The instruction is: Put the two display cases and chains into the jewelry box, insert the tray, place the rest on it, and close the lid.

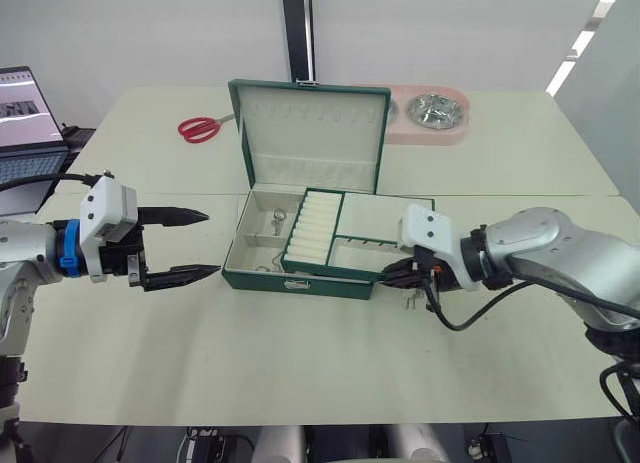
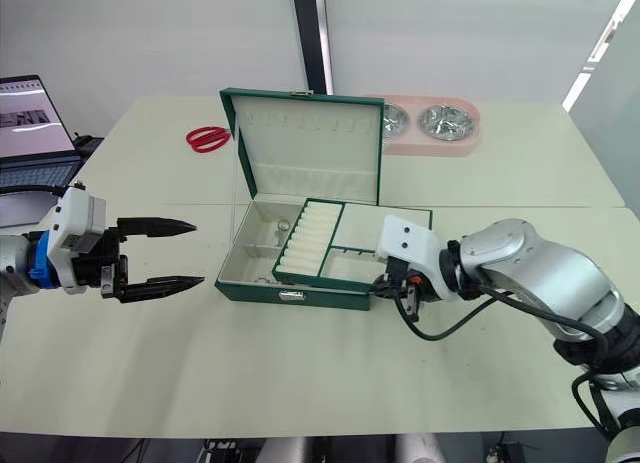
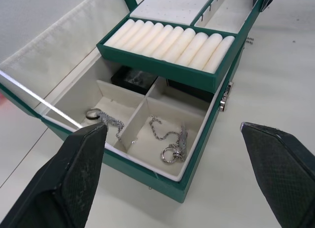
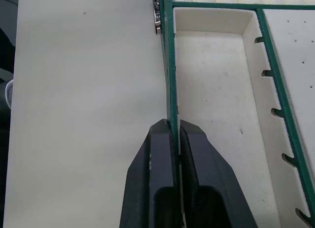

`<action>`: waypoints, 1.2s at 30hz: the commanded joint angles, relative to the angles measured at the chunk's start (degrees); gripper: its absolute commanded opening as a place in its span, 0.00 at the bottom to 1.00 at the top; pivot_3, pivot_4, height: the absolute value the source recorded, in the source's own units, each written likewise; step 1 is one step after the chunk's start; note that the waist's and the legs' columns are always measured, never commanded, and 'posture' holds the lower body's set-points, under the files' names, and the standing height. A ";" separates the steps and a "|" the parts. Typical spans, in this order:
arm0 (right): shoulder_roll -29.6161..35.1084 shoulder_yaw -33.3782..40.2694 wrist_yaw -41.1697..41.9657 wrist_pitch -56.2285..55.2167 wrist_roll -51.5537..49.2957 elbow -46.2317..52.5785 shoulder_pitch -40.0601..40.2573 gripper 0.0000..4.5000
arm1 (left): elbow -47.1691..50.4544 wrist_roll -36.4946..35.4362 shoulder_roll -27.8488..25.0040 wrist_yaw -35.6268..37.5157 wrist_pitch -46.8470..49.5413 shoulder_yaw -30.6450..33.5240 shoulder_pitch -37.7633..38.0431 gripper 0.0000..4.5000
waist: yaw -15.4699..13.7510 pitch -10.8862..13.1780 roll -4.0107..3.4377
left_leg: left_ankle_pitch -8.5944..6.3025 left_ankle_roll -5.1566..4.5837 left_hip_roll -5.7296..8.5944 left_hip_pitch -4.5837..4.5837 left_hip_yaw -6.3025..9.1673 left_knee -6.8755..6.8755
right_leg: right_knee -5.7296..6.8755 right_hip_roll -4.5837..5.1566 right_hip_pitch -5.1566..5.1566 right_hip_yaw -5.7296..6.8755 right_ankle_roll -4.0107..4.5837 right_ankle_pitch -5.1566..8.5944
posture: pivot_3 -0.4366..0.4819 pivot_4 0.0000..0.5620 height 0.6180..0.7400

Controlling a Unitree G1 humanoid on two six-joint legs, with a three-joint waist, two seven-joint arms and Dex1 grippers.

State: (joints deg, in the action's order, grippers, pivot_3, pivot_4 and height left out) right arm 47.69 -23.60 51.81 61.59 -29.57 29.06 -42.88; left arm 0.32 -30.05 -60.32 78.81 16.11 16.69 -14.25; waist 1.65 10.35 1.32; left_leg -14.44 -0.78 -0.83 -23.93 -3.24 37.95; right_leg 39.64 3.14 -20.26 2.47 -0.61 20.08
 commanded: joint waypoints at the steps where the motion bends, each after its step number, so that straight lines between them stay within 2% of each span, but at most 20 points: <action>1: -1.90 -1.06 0.25 -2.07 2.34 -1.07 -2.66 0.00 | 0.33 0.08 -2.10 0.00 -0.20 2.52 -0.56 1.00 | 0.01 0.00 0.00 | 0.00 0.00 0.00 0.00 0.00 0.00 | 0.01 0.00 0.00 0.00 0.00 0.00 | 0.48 0.27 1.00; 13: -11.58 -7.26 0.59 -4.02 8.52 -8.56 -6.36 0.00 | -3.28 2.20 -3.74 0.66 -1.88 2.69 -0.67 1.00 | 0.07 -0.01 0.01 | 0.00 0.00 0.00 0.02 -0.03 0.03 | 0.22 0.00 -0.10 -0.01 0.00 0.00 | 0.48 0.27 1.00; 26: -19.86 -9.90 1.61 -6.02 12.53 -15.93 -10.03 0.00 | -3.18 2.27 -3.38 0.70 -2.10 1.71 -1.52 1.00 | 0.20 -0.03 0.05 | 0.01 0.01 -0.01 0.02 -0.04 0.03 | 0.30 0.00 -0.15 -0.02 0.00 0.00 | 0.48 0.27 1.00; 36: -22.60 -10.80 2.15 -6.86 14.59 -18.16 -10.22 0.00 | -2.95 2.45 -2.71 0.52 -2.43 1.18 -1.64 1.00 | 0.21 -0.04 0.06 | 0.01 0.02 0.00 0.01 -0.05 0.03 | 0.31 0.00 -0.18 -0.02 0.01 0.00 | 0.48 0.27 1.00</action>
State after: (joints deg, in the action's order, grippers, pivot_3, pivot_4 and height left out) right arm 25.47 -34.42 53.62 55.45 -15.27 10.05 -52.36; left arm -3.51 -27.66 -62.58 79.41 14.49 17.24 -15.18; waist 1.85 10.32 1.37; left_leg -14.44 -0.77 -0.83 -23.92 -3.29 37.97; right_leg 39.95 3.14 -20.45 2.45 -0.60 20.08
